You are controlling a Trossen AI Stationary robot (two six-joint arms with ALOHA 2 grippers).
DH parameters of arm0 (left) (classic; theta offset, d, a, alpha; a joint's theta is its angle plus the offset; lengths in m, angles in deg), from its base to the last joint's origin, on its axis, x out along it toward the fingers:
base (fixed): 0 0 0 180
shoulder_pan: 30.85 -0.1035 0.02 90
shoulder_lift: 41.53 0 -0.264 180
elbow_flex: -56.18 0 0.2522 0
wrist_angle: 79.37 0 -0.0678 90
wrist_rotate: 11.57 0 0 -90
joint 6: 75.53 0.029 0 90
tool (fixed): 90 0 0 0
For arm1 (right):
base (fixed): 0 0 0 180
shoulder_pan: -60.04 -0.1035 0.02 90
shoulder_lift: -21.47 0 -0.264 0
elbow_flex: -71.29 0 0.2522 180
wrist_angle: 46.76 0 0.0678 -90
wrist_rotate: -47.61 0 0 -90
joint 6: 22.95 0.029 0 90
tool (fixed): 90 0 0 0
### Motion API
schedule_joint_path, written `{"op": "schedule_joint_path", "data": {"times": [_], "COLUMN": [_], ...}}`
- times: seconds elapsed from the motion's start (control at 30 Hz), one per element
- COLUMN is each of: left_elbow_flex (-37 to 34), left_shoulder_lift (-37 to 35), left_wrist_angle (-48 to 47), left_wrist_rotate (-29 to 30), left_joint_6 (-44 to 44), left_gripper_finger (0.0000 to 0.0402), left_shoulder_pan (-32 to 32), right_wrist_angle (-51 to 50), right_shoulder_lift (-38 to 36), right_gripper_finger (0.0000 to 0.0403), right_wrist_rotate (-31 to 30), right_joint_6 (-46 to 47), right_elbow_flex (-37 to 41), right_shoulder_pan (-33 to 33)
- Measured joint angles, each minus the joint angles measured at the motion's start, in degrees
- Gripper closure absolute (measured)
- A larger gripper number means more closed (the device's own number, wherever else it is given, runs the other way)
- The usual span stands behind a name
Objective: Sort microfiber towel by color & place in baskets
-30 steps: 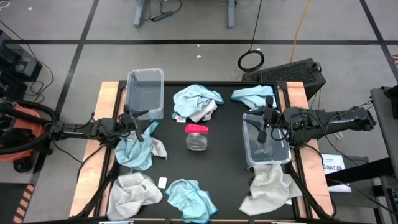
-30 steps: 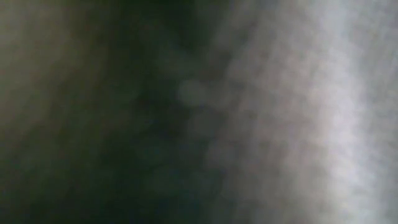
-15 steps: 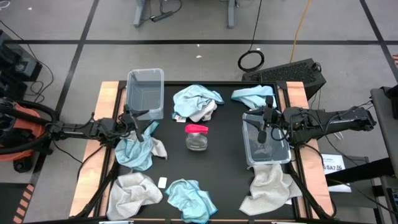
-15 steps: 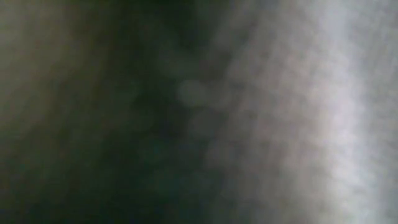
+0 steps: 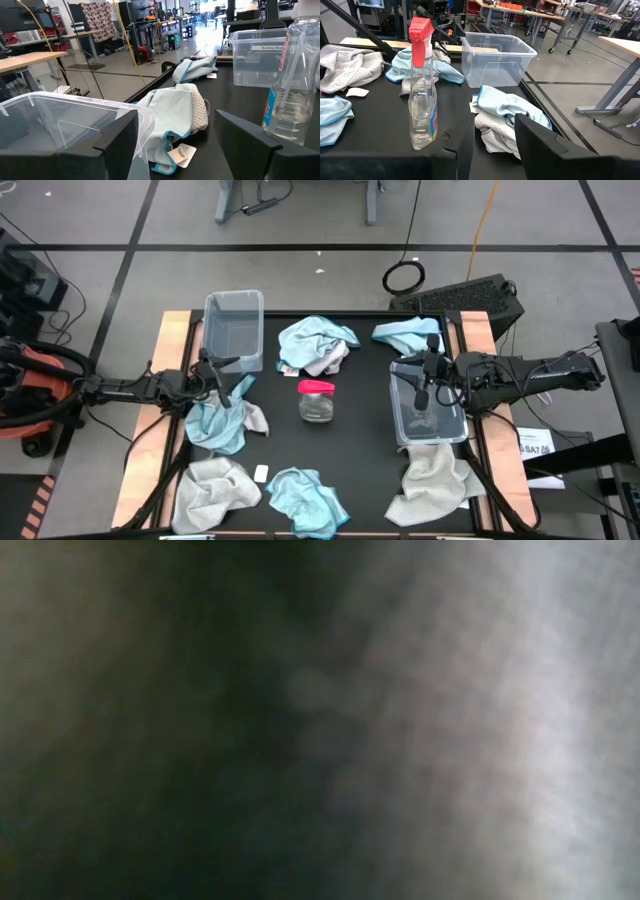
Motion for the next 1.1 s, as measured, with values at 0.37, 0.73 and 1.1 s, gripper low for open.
{"op": "schedule_joint_path", "data": {"times": [0.37,0.73,1.1], "left_elbow_flex": [0.0,0.0,0.0], "left_shoulder_lift": [0.0,0.02,0.01], "left_wrist_angle": [0.02,0.0,0.02], "left_wrist_rotate": [0.0,0.0,0.0], "left_joint_6": [0.0,0.0,0.0], "left_gripper_finger": [0.0139,0.0139,0.0139], "left_shoulder_pan": [0.0,-0.02,0.0], "right_wrist_angle": [0.0,0.0,-0.02], "right_shoulder_lift": [0.0,0.0,0.0], "right_gripper_finger": [0.0271,0.0271,0.0271], "right_wrist_rotate": [-0.02,-0.02,0.38], "right_joint_6": [0.0,0.0,5.34], "right_elbow_flex": [0.0,0.0,0.0], "right_shoulder_pan": [0.0,0.0,0.0]}}
